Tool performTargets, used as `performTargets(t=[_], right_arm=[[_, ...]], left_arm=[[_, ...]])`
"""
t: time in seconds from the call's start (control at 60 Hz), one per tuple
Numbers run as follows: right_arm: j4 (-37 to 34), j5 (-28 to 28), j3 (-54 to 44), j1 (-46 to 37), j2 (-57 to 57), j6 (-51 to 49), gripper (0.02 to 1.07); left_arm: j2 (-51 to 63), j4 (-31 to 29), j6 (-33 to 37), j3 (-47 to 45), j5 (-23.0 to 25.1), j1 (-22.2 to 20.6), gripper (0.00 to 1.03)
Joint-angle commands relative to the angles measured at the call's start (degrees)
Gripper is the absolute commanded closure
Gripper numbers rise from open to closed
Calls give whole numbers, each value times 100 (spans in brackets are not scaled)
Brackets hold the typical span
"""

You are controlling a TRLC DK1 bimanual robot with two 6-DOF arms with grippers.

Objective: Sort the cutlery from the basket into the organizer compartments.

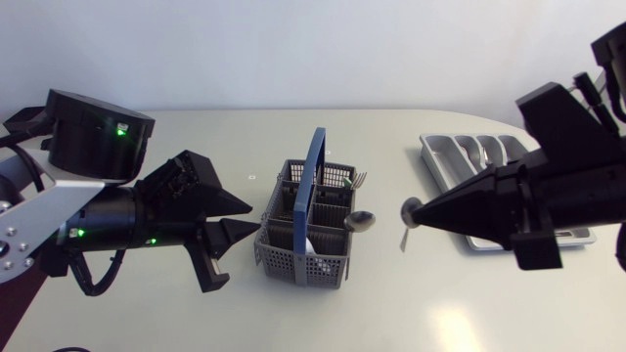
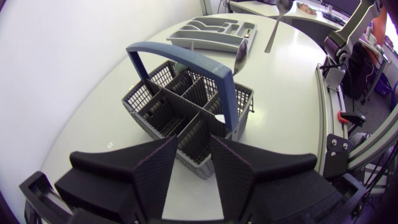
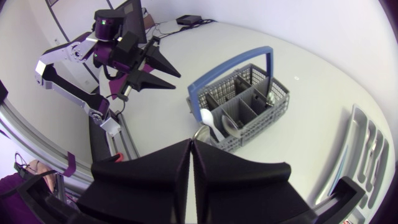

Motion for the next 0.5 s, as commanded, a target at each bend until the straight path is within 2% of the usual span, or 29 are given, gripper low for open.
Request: performTargets(t=[0.0, 0.15, 0.267, 0.483], right_arm=[[-323, 42, -182, -559, -88, -774, 101], [-701, -2, -542, -2264, 0, -2233, 101], [-709, -19, -727, -3345, 307, -3208, 101], [29, -11, -727, -4953, 1468, -4351, 101]], left_arm=[[-86, -42, 71, -106, -30, -25, 65], [-94, -51, 71, -89, -56, -25, 65], [-94, -51, 71, -54, -100, -60, 65], [-86, -103, 71, -10, -214, -174, 65]])
